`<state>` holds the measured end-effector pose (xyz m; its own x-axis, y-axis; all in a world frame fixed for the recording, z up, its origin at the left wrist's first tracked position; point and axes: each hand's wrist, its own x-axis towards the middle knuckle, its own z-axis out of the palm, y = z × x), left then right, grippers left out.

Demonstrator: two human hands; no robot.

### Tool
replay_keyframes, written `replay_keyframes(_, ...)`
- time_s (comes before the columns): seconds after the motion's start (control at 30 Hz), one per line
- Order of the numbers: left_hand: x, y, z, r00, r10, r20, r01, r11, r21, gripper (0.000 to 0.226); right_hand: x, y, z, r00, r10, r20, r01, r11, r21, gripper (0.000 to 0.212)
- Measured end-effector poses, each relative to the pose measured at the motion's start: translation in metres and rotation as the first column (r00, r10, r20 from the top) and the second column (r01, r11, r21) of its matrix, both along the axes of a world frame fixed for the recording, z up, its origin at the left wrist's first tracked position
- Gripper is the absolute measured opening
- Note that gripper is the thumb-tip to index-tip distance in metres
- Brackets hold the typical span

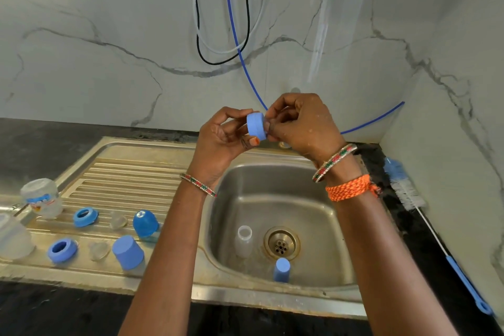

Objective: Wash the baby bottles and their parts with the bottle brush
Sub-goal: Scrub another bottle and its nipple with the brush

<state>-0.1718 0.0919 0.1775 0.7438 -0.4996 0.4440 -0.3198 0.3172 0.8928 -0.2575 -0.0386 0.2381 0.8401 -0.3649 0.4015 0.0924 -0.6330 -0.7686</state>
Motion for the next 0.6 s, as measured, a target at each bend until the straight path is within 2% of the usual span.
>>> replay_keyframes(0.07,0.001,0.0,0.005,1.0,-0.008,0.006,0.008,1.0,0.016,0.043,0.002,0.003,-0.004,0.995,-0.068,0.069,0.07,0.997,-0.022,0.006)
replay_keyframes(0.13,0.001,0.001,0.01,1.0,-0.024,-0.009,0.024,1.0,0.006,0.046,0.002,0.006,-0.005,0.988,-0.104,0.115,0.102,0.995,0.021,0.007)
replay_keyframes(0.2,-0.001,0.0,0.013,0.999,-0.033,-0.042,0.033,0.999,0.0,0.05,0.002,0.004,-0.004,0.989,-0.093,0.112,0.084,0.993,0.082,0.005)
replay_keyframes(0.3,-0.001,-0.002,0.012,0.996,-0.016,-0.092,0.014,1.0,-0.017,0.051,0.002,0.0,-0.008,0.995,-0.017,0.094,0.005,0.992,0.126,0.017)
replay_keyframes(0.37,-0.003,-0.004,0.01,0.993,-0.025,-0.116,0.023,1.0,-0.015,0.051,0.002,-0.001,-0.011,0.994,-0.027,0.109,0.011,0.99,0.143,0.02)
replay_keyframes(0.5,-0.005,-0.008,0.003,0.987,-0.039,-0.158,0.041,0.999,0.011,0.047,0.005,-0.004,-0.018,0.991,-0.099,0.09,0.085,0.986,0.142,0.01)
replay_keyframes(0.6,-0.008,-0.011,-0.003,0.972,-0.073,-0.225,0.066,0.997,-0.042,0.037,0.005,-0.007,-0.024,0.99,-0.092,0.107,0.078,0.989,0.128,0.008)
